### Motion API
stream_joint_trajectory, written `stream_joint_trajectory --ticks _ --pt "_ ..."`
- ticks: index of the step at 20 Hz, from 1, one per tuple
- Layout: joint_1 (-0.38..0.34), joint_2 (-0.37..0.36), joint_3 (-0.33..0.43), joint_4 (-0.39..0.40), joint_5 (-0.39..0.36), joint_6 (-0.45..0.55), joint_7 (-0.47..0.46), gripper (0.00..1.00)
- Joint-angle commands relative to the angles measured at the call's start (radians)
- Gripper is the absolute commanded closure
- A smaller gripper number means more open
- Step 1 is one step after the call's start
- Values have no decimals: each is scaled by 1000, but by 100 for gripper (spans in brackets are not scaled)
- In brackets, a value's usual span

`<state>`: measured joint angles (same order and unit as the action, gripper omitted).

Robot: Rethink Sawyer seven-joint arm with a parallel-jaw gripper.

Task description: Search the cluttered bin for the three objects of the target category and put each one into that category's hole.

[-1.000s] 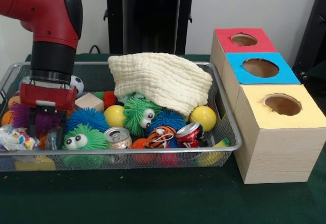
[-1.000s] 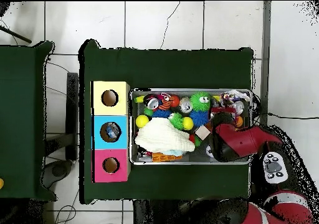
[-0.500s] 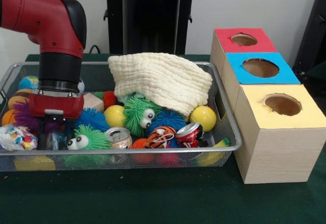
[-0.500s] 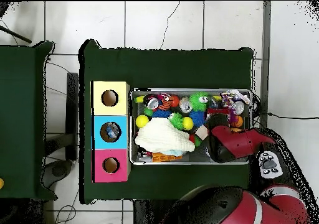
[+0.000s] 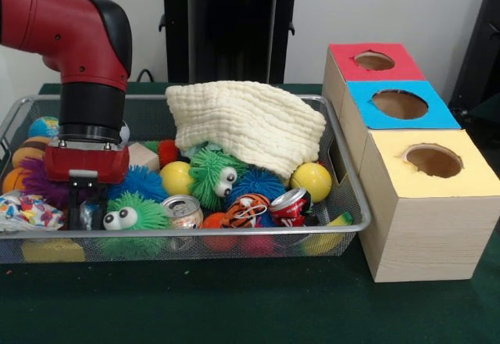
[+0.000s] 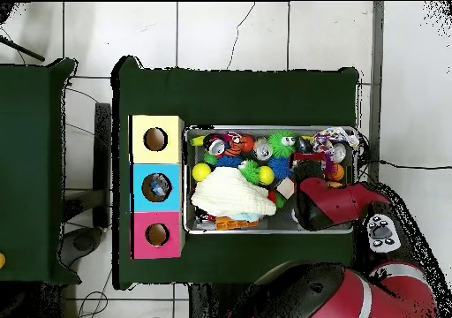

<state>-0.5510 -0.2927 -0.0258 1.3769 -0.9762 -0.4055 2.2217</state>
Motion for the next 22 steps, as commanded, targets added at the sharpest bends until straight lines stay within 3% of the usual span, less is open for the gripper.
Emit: stream_joint_trajectory --ticks 1,6,10,13,15,22 --pt "-2 91 37 9 -2 -25 56 100" --pt "22 62 2 40 34 -22 44 100" --pt "86 -179 -32 233 13 146 87 100" --pt "62 -312 38 341 15 292 78 100" --pt "63 -356 51 378 42 340 62 100" --pt "118 -416 15 439 103 370 83 100"
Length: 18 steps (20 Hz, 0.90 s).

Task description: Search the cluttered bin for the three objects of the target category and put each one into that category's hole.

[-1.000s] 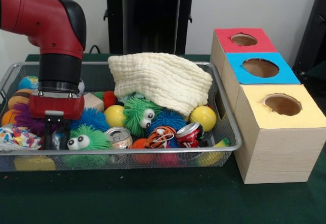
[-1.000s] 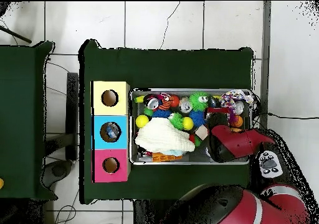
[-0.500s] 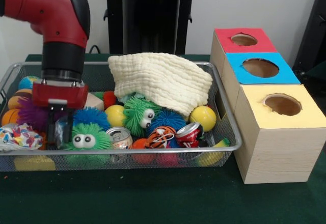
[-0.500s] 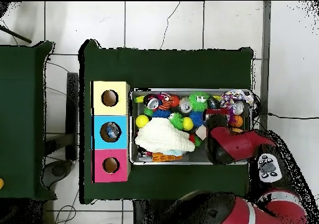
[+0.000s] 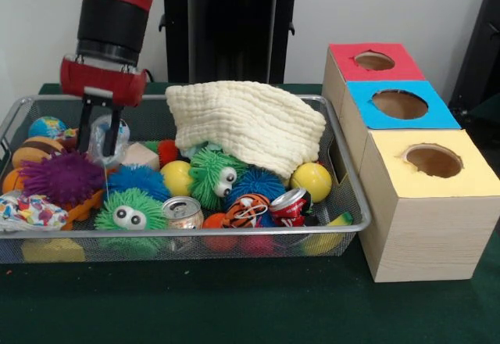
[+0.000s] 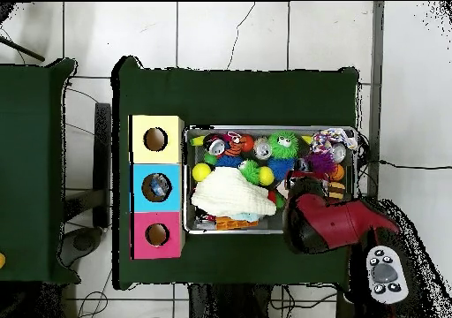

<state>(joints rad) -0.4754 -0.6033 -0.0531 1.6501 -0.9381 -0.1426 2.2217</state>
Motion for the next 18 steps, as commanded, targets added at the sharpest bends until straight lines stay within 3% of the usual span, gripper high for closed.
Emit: stream_joint_trajectory --ticks 1,12,18 --pt "51 -112 37 172 71 113 86 100" --pt "188 -155 -55 207 200 169 128 100" --pt "226 -165 -83 216 264 186 123 100"
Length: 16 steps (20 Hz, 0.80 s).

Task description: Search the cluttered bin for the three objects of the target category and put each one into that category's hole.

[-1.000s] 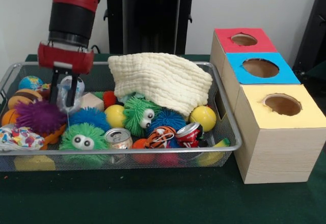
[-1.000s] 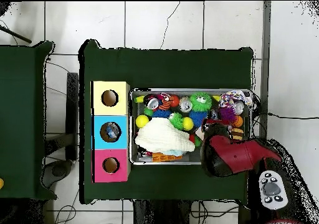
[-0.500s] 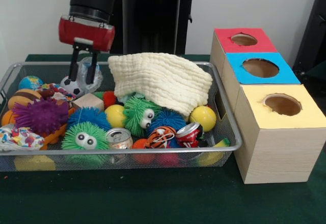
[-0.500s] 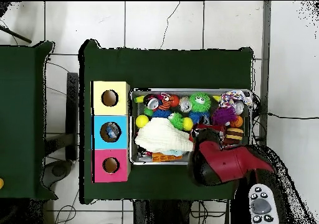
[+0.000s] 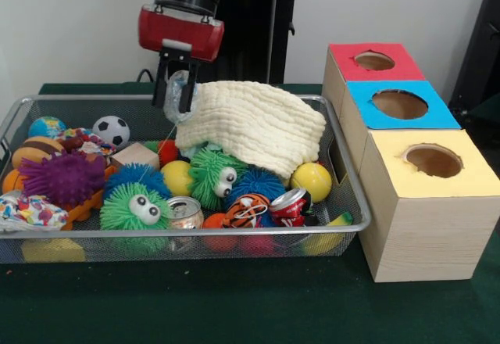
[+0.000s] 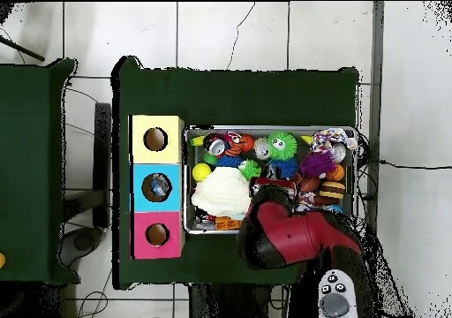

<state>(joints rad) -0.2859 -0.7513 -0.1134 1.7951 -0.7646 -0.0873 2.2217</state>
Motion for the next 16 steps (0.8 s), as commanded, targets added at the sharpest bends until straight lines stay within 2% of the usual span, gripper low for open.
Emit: stream_joint_trajectory --ticks 1,8,14,16 --pt "46 -25 -26 75 99 139 119 100" --pt "81 -26 -53 87 142 125 112 100" --pt "122 -74 -74 115 186 180 101 100" --pt "135 -66 -86 110 197 175 105 100"
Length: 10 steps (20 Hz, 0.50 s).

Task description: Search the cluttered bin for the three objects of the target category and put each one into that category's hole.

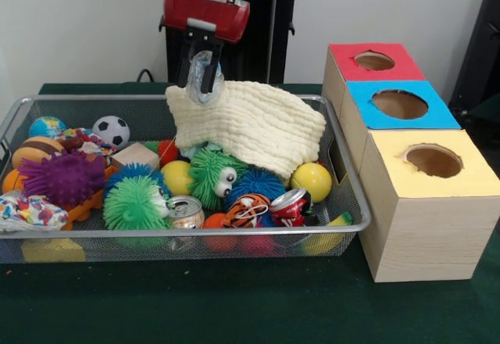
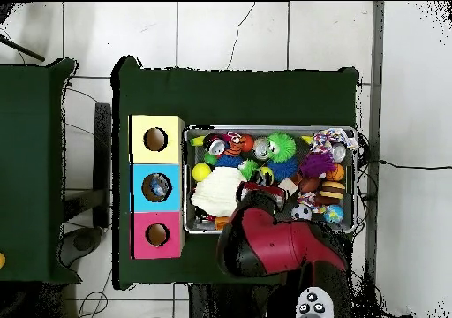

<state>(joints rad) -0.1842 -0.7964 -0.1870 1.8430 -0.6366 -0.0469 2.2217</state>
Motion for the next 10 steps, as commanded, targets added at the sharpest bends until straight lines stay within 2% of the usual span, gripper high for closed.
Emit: stream_joint_trajectory --ticks 1,10 --pt "38 -22 -18 64 73 134 107 100" --pt "166 -95 -98 95 169 266 132 100"
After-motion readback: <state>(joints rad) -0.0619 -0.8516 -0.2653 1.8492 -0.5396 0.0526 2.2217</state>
